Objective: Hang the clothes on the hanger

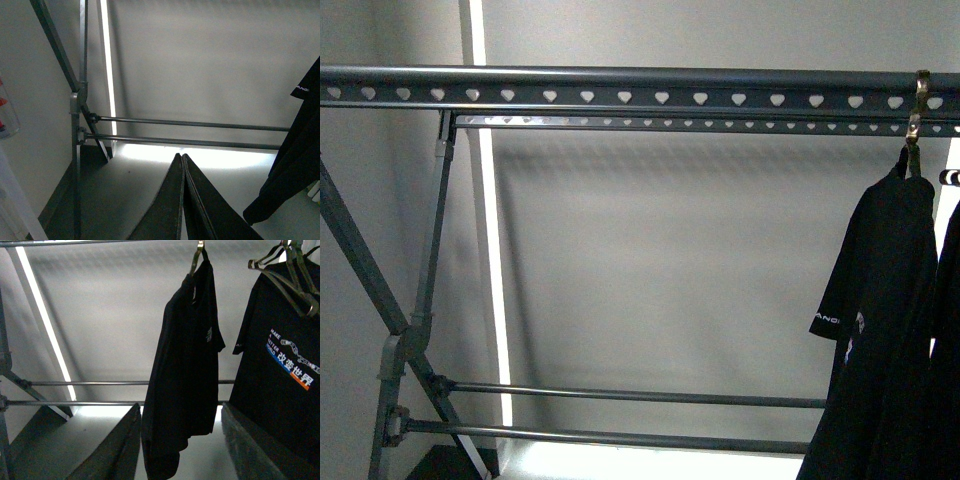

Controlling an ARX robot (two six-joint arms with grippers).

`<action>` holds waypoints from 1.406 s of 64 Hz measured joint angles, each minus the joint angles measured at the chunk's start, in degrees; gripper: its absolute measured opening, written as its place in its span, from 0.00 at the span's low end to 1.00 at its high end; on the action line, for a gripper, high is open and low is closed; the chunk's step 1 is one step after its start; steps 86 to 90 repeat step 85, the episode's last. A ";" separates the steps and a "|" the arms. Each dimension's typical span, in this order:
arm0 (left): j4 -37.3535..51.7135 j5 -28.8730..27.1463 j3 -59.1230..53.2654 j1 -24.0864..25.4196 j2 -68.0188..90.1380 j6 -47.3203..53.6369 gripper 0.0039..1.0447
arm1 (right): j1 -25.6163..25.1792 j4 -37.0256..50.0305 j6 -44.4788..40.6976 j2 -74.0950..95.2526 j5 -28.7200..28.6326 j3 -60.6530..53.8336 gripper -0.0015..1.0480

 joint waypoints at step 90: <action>-10.49 0.00 0.00 0.00 -10.27 0.00 0.32 | 12.20 -2.93 -1.11 -18.47 11.72 -15.21 0.23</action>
